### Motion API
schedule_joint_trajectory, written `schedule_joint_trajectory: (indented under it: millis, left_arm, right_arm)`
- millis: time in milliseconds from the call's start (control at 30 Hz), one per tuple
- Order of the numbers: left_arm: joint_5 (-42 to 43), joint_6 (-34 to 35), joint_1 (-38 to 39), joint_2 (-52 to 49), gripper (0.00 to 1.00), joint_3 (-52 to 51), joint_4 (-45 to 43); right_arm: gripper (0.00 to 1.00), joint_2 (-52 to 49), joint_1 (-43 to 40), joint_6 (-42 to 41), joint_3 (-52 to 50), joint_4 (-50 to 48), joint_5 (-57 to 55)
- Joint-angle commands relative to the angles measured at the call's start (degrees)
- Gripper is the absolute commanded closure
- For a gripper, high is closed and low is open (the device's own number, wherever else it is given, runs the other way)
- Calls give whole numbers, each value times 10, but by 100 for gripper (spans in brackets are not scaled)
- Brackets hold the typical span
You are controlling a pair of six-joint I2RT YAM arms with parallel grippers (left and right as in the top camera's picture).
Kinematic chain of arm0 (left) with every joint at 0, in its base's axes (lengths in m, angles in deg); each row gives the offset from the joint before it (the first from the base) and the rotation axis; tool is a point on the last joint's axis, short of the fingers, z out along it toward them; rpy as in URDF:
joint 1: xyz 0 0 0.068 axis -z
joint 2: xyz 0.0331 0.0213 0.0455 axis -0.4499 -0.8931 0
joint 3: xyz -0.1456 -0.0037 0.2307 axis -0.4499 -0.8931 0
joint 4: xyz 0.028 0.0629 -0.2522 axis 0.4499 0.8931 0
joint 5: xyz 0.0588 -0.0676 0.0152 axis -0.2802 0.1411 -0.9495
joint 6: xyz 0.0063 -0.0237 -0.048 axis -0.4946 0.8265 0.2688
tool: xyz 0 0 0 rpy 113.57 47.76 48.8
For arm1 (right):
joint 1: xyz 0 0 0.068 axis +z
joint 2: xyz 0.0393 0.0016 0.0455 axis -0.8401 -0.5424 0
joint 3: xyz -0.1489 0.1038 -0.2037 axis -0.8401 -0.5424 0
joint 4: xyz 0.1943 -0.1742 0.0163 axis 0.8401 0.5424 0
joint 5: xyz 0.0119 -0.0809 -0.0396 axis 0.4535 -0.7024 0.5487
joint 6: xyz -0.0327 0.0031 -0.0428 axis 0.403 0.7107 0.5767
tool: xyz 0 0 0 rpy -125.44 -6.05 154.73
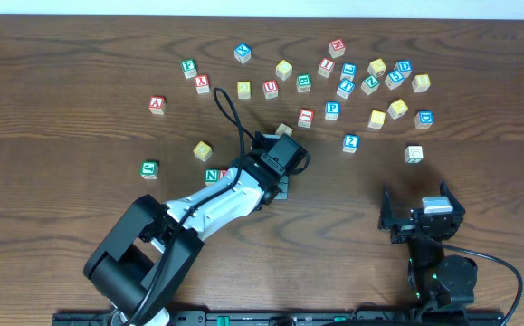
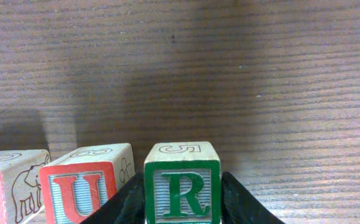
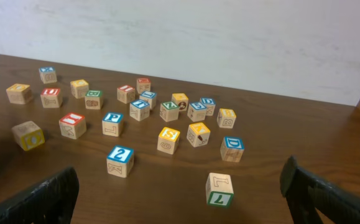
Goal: Spell out NEURIPS
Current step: 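Lower the green R block to the right of the U block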
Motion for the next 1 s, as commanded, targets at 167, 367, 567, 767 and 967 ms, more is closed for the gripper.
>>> schedule_joint_trajectory:
  millis: [167,367,567,767,967]
  left_arm:
    - [1,0,-2,-9,63,-6,-1]
    - [1,0,-2,-8,63,-6,-1]
    - [1,-1,-2,-6,62,-3,2]
    - [2,-6,-2,0,47,-1,6]
    - [2,-6,-2,0,51,0,8]
  right_arm:
    - [1,1,-5,-9,-1,3,0]
    - [1,1,-5,-9,-1,3,0]
    - [1,1,-5,-8,-1,3,0]
    - [1,1,-5,-8,-1,3,0]
    - [1,1,-5,-9,-1,2,0]
